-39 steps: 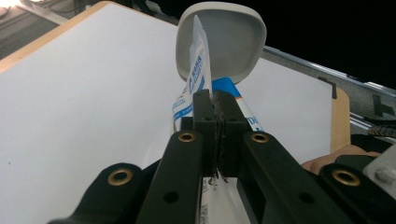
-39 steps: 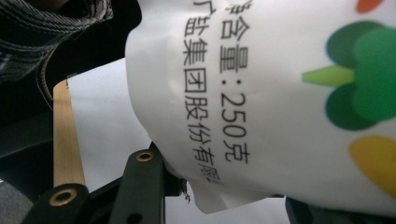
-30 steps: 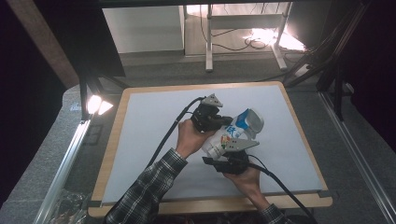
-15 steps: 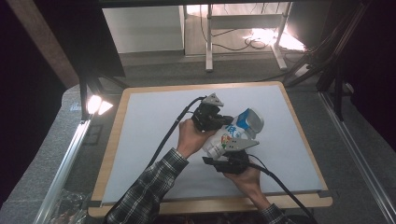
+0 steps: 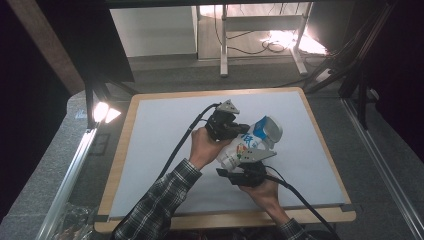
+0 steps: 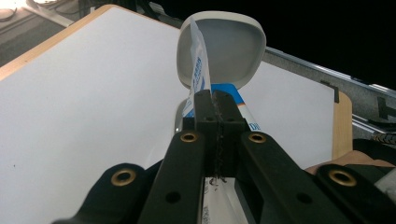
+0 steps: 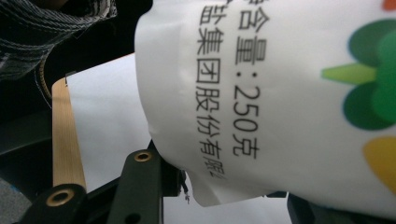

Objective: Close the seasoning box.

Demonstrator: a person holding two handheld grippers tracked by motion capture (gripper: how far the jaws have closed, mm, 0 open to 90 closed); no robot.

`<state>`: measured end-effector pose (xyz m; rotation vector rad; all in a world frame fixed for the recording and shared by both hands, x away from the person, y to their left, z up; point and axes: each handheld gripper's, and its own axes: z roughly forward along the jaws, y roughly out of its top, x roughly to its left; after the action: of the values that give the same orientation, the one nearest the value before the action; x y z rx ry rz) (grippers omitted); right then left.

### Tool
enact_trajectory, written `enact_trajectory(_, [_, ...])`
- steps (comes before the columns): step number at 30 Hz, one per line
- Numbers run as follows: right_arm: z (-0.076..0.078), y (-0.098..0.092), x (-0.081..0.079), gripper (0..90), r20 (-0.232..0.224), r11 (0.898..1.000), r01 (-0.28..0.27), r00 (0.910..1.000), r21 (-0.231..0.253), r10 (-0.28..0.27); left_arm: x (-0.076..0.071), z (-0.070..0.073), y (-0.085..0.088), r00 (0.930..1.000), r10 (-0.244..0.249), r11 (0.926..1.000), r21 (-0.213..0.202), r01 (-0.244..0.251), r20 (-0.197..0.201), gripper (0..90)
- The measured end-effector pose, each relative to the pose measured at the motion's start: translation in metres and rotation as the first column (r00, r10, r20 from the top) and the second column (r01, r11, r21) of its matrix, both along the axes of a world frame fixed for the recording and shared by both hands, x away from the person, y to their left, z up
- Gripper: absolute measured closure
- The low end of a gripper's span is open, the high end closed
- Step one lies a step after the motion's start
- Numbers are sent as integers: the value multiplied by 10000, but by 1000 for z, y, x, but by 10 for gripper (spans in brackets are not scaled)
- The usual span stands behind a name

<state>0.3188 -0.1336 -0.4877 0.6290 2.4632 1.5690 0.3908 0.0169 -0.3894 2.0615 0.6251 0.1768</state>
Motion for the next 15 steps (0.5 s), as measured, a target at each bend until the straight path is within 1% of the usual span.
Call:
enact_trajectory(3, [0,1,-1,595,70,10000,11,10000,-68,-11,0,0,-1,10000,32,10000,-61,-32,-14,900])
enact_trajectory(9, [1,2,-1,595,70,10000,-3,10000,-30,3,-1,1,-1,10000,43,10000,-88,-43,5,900])
enact_trajectory(10, [1,2,-1,595,86,10000,-6,10000,-35,6,-1,1,-1,10000,44,10000,-87,-44,4,900])
enact_trajectory(11, [1,2,-1,596,90,10000,-7,10000,-31,7,-1,2,0,10000,4,10000,5,-4,37,900])
enact_trajectory(15, [1,2,-1,595,100,10000,-20,9999,-1,20,-1,2,0,10000,-3,10000,16,3,59,900])
